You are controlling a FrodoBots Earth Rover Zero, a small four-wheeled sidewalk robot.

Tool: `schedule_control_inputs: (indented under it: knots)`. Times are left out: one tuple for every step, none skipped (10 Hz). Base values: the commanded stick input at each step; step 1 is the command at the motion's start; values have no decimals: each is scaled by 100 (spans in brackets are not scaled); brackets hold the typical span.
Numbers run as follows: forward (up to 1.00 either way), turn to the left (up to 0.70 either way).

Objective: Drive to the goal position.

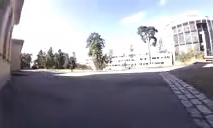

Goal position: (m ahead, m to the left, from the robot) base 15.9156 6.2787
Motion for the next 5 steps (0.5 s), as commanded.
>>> schedule_control_inputs:
  knots:
    - [70,0]
    - [70,0]
    - [70,0]
    - [70,0]
    - [70,0]
